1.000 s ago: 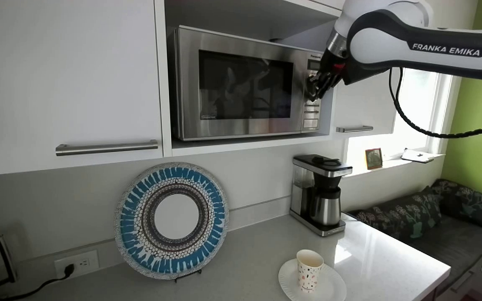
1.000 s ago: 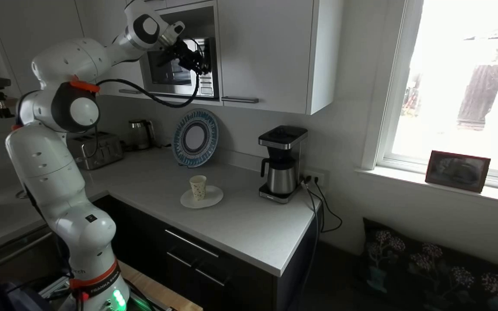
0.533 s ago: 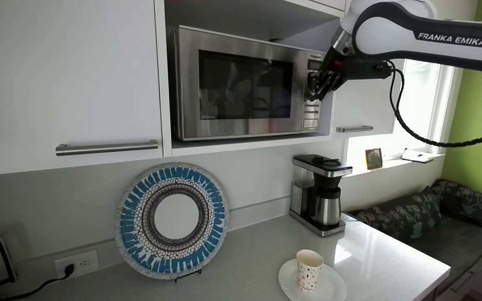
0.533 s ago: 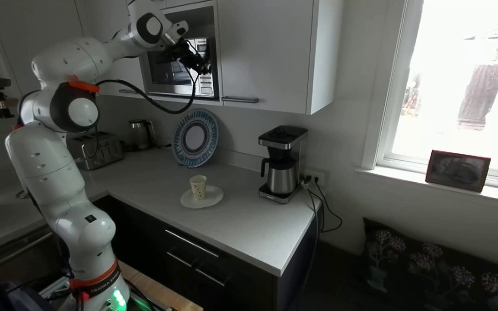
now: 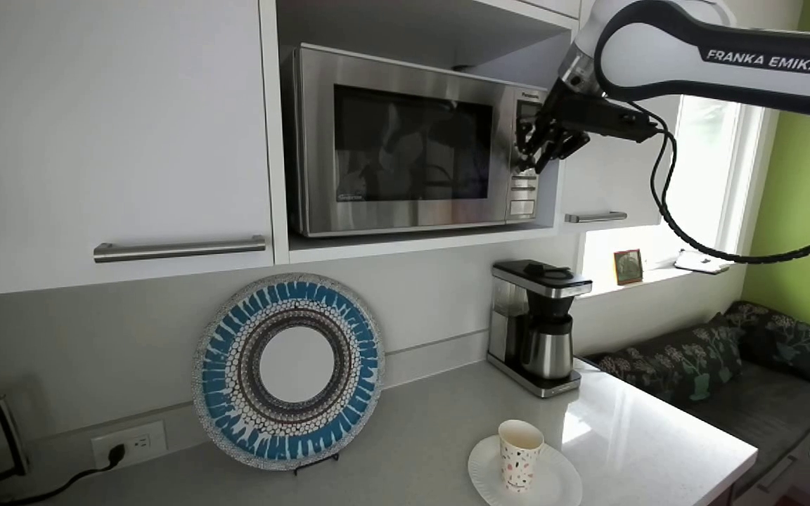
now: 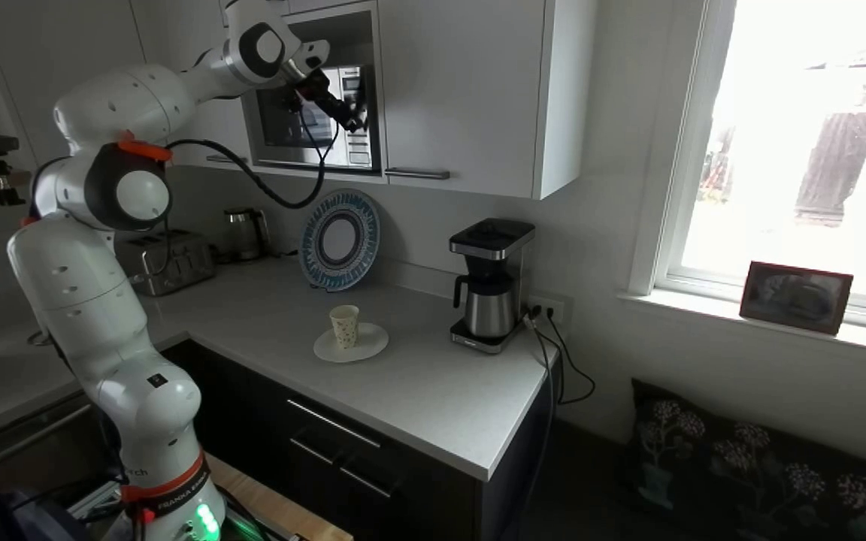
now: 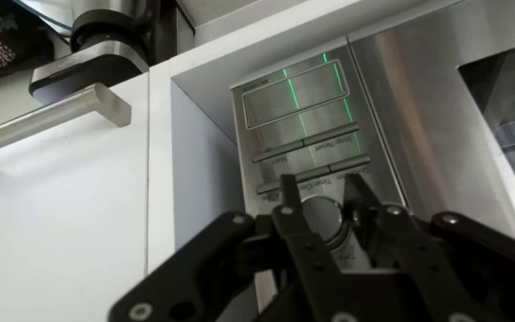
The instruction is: Close the microwave door fully, turn the round knob on the microwave to the right
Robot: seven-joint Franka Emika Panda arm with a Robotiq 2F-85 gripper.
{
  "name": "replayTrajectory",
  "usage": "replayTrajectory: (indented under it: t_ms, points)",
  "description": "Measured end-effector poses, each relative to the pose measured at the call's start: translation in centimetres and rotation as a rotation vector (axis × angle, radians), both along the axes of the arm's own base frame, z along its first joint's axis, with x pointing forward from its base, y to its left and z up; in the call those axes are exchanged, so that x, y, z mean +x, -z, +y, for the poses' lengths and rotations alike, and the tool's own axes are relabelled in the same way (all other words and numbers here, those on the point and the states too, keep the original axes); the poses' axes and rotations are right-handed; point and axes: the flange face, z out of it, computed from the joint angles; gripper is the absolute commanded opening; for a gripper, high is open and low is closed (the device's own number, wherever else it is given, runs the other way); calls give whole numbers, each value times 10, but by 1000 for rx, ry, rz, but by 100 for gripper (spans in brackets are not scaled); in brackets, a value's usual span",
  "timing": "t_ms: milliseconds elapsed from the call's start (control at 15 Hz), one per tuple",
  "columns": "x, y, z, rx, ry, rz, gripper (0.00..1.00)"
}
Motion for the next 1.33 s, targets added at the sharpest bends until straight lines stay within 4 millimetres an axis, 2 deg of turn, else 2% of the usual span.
replayTrajectory:
  t_ms: [67, 133, 267, 333, 600, 867, 1067, 1267, 1333]
  points:
    - [0, 0, 0, 15, 9, -4, 34]
    - [-1, 1, -1, 23, 13, -8, 57]
    - [-2, 1, -1, 21, 11, -14, 61]
    - [-2, 2, -2, 13, 8, -13, 66]
    - [-3, 4, -8, -86, -27, 7, 97]
    - [-1, 6, -10, -183, -76, 27, 100]
    - [2, 7, -7, -235, -138, 41, 93]
    - [3, 8, -4, -284, -196, 56, 78]
    - [4, 8, -3, -300, -215, 58, 65]
